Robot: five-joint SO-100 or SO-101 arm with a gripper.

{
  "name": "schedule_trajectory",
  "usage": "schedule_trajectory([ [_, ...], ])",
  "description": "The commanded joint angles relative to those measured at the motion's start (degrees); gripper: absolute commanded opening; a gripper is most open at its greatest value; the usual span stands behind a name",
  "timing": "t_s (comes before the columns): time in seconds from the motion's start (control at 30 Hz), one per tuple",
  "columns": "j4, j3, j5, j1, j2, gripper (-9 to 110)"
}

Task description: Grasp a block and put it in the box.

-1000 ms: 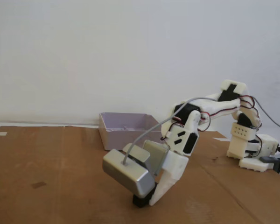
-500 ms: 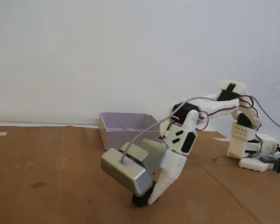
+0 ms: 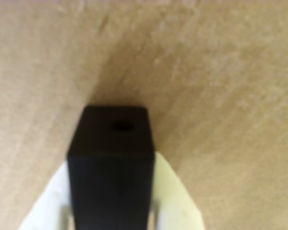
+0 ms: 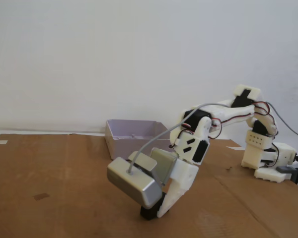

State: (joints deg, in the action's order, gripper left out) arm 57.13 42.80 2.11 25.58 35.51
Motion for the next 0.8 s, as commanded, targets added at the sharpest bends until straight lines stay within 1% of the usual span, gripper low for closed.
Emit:
schedule_trajectory([
  [0.0, -0.3, -6.0, 0.1, -0.8, 9.3, 0],
  [0.77, -0.2, -6.0, 0.1, -2.6, 18.2, 0],
])
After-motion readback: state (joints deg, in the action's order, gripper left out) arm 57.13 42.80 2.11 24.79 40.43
